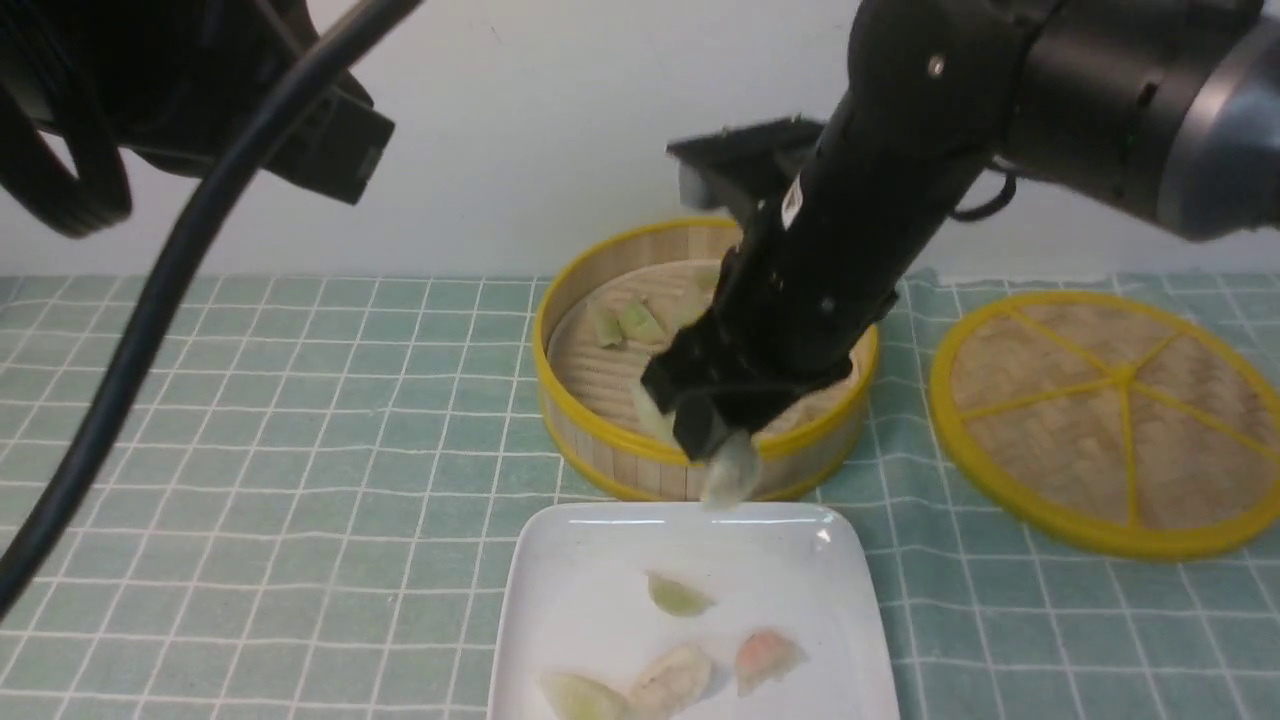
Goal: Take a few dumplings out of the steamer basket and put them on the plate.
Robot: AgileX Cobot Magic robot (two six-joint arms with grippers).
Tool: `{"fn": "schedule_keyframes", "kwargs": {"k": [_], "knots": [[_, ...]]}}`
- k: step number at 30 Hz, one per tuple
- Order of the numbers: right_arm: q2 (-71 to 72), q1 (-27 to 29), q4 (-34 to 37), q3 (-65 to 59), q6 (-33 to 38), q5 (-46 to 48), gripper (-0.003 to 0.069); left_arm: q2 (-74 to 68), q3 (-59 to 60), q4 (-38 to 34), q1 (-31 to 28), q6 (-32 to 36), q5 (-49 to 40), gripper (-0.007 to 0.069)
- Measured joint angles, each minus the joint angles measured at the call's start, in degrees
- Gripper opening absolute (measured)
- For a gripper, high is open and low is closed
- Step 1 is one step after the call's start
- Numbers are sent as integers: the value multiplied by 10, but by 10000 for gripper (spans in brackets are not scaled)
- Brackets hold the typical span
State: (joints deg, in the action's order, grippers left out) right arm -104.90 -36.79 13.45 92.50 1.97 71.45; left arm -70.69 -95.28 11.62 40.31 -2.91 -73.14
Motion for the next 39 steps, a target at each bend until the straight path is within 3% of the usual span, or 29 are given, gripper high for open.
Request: {"fn": "schedule_keyframes", "kwargs": {"k": [6,19,22,25,29,33,39], "knots": [[-17,-22,6,-104,2,-17,283,0,0,0,0,0,0,-6],[-56,-22,-36,-117,-16,-83,282,0,0,0,0,0,0,-6],[-56,-22,-38,-117,-20,-93,348,0,0,-1,0,1,0,-6],[-56,-22,-38,-117,-20,-95,461,0,0,-1,0,1,0,-6],[-37,-22,-56,-111,-25,-79,512,0,0,-1,0,1,0,-6],[26,-22,-93,-96,-49,-53,393,4,1,-1,0,1,0,-6],[215,-22,-116,-96,-82,-48,59,61,56,2,0,-10,0,-6]]}}
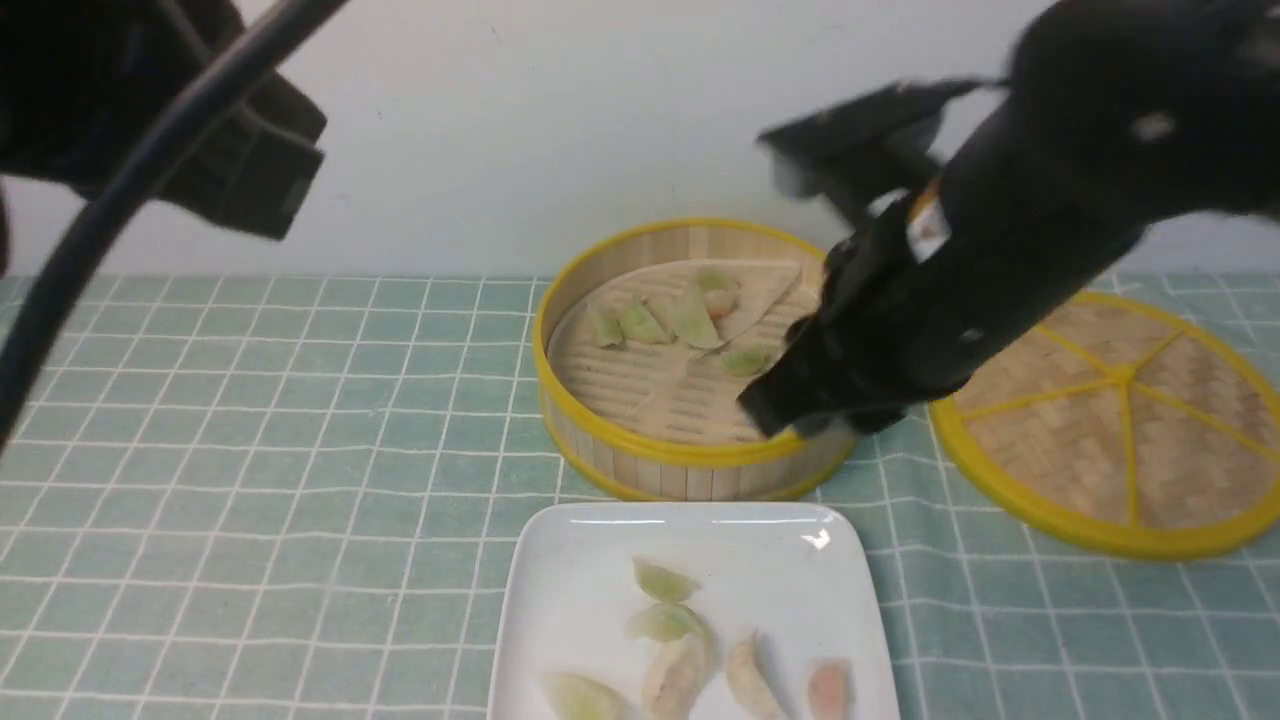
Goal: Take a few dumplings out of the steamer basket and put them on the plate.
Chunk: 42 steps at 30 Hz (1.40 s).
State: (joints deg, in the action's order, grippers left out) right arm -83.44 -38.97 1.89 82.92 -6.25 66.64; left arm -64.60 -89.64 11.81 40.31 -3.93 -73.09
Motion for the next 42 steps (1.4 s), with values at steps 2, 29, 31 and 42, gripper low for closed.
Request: {"fn": "schedule_keyframes", "kwargs": {"k": [2,29,31,42], "knots": [[82,0,-5,-16,-8,-31,10,33,38,3,0,-15,0,-6],[844,0,-367,-553,-346,-393,-15,379,549,29,0,-163,469,-6],[844,0,-379,-553,-348,-394,-15,379,549,30,0,-163,469,-6],[845,0,-389,-553,-349,-394,-15,379,549,30,0,-163,469,-6]]}}
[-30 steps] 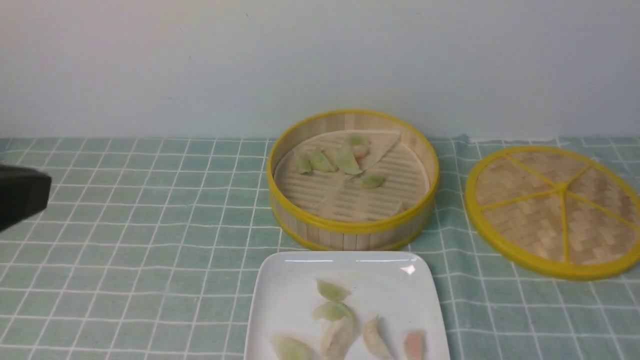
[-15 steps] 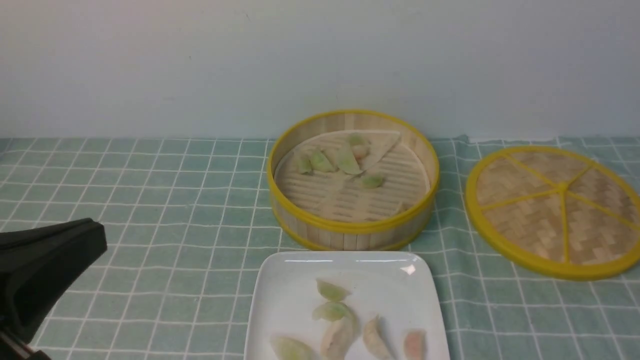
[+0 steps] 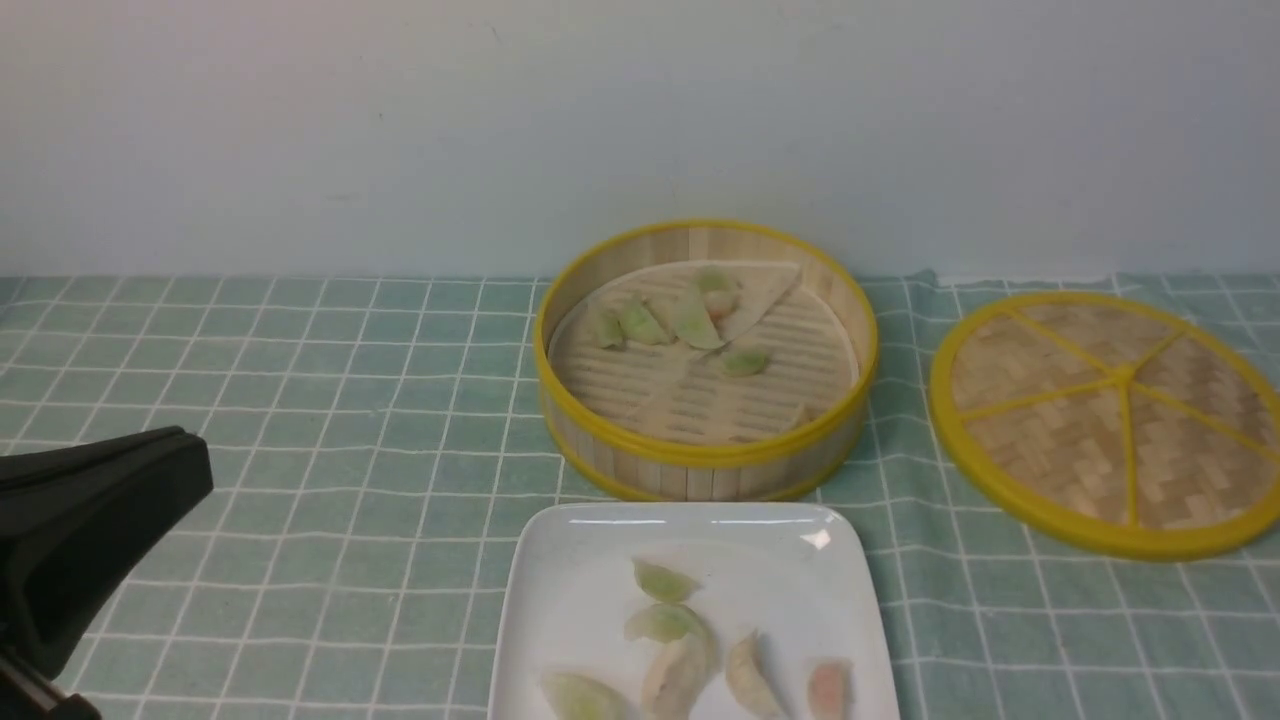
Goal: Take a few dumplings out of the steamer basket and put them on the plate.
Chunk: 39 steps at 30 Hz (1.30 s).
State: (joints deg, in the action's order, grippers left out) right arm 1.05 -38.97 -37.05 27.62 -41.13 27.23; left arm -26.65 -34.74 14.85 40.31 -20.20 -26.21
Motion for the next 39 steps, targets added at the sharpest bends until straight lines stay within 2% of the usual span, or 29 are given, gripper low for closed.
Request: {"fn": "schedule_keyframes", "kwargs": {"k": [7,12,16,17,20,23,26,30,39], "knots": [[0,0,0,0,0,0,-15,1,1,2,0,7,0,-6],[0,0,0,0,-1,-1,-15,34,38,-11,-28,54,18,-6],[0,0,0,0,-1,-1,-15,124,147,-116,-167,146,63,-6],[0,0,-1,0,-1,-1,-15,128,153,-121,-173,150,63,-6],[0,0,-1,0,-1,-1,-15,201,245,-189,-281,209,98,-6],[0,0,-1,0,-1,-1,-15,252,308,-209,-340,230,103,-6],[0,0,-1,0,-1,-2,-15,271,359,-213,-375,235,90,-6],[0,0,-2,0,-1,-2,-15,273,364,-211,-380,235,52,-6],[1,0,-2,0,-2,-2,-15,273,364,-210,-380,235,51,-6]]}}
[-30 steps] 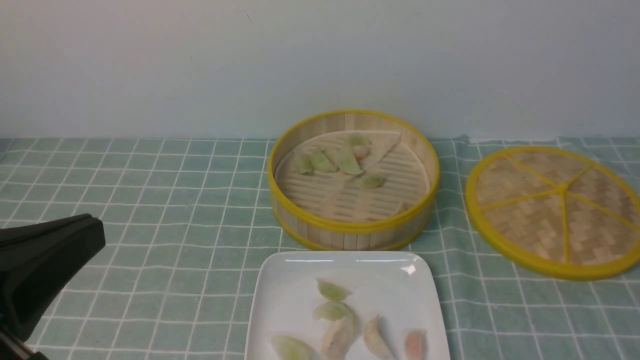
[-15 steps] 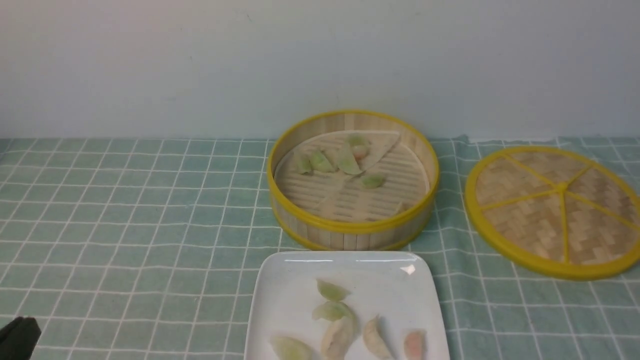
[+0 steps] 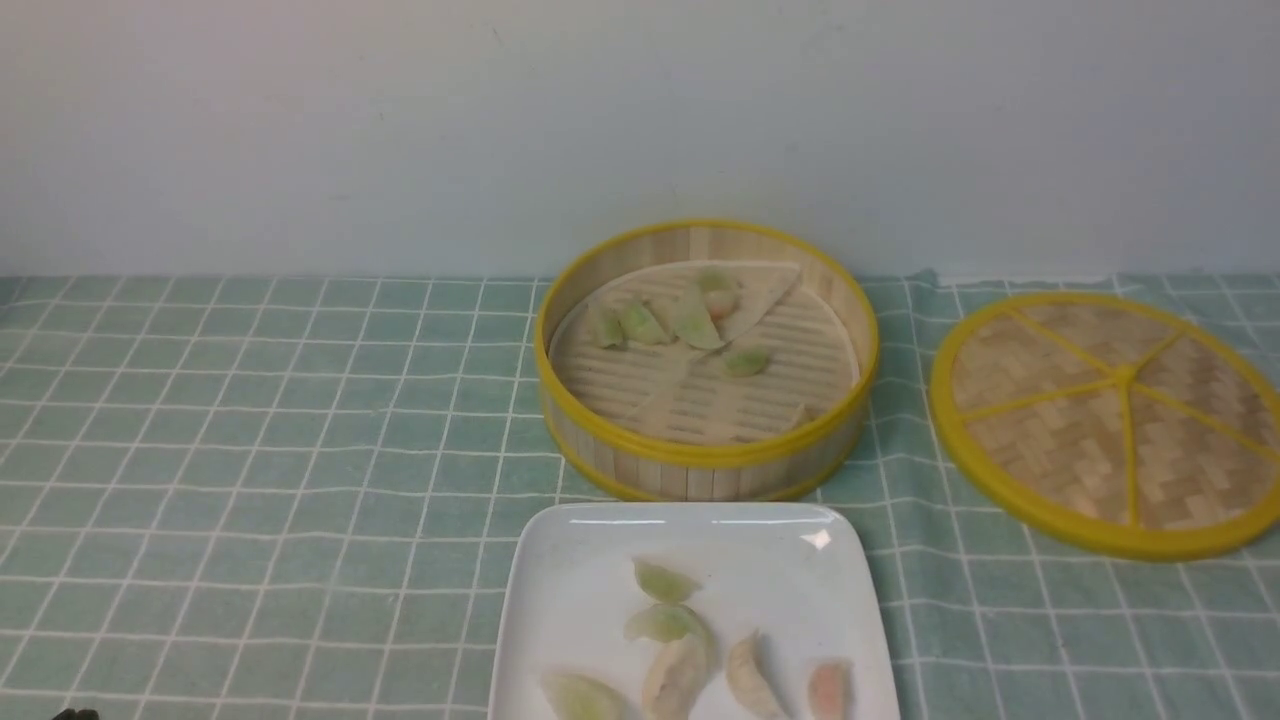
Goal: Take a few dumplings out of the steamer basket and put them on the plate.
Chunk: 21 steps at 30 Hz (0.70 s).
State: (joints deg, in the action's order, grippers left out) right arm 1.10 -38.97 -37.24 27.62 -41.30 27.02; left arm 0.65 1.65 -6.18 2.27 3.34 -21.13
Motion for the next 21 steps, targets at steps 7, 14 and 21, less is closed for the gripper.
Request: {"fn": "schedule_keyframes", "kwargs": {"k": [7,14,21], "knots": [[0,0,0,0,0,0,-15,0,0,0,0,1,0,-6],[0,0,0,0,0,0,-15,0,0,0,0,1,0,-6],[0,0,37,0,26,0,-15,0,0,0,0,1,0,-6]]}}
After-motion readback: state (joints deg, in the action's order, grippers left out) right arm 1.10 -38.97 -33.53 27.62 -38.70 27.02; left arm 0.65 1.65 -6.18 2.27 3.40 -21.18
